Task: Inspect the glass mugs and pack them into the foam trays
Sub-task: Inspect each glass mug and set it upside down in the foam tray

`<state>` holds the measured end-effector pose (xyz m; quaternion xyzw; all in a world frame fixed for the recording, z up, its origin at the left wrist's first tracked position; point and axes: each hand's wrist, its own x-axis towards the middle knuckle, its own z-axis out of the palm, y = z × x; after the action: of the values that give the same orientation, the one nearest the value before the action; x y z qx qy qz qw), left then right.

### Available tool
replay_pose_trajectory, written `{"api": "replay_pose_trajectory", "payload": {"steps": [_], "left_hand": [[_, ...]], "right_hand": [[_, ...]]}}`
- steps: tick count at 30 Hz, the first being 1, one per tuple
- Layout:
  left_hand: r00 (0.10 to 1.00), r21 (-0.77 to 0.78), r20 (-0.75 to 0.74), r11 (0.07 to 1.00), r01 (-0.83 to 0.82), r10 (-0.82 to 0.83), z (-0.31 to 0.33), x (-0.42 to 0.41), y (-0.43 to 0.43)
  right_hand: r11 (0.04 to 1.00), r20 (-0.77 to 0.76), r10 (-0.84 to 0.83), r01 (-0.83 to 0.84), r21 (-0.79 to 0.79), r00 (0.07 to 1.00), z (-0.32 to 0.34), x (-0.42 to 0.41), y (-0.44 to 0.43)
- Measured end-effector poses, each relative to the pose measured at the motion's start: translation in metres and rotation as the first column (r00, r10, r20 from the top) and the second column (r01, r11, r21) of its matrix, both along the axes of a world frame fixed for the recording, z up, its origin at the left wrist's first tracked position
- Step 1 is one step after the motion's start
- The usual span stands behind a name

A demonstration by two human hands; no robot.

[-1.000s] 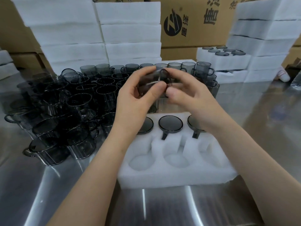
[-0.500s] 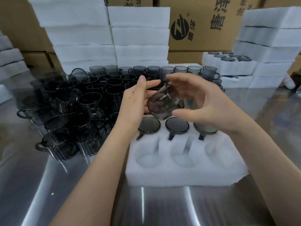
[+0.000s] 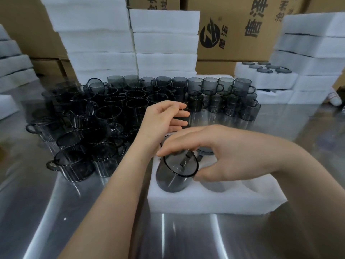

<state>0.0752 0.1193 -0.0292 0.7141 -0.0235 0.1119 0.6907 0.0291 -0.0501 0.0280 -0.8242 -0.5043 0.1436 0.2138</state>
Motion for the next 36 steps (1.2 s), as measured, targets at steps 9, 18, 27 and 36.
{"api": "replay_pose_trajectory", "payload": {"steps": [9, 18, 27, 36], "left_hand": [[1.0, 0.042, 0.019, 0.999, -0.003, 0.002, -0.006, 0.002, -0.001], [0.999, 0.09, 0.038, 0.996, -0.003, -0.001, -0.004, 0.001, -0.003], [0.973, -0.075, 0.095, 0.976, -0.204, 0.211, -0.001, -0.001, -0.002], [0.854, -0.072, 0.184, 0.873, -0.483, 0.487, 0.003, -0.005, 0.0]], "right_hand": [[0.973, 0.084, 0.023, -0.003, -0.23, 0.996, -0.008, -0.01, 0.019], [0.977, 0.211, 0.01, 0.035, -0.212, 0.978, -0.059, -0.029, 0.006], [0.81, -0.073, -0.408, 0.398, 0.432, 0.91, -0.021, 0.018, 0.0], [0.832, 0.032, -0.552, 0.553, -0.047, 0.833, -0.033, 0.12, 0.018]]}}
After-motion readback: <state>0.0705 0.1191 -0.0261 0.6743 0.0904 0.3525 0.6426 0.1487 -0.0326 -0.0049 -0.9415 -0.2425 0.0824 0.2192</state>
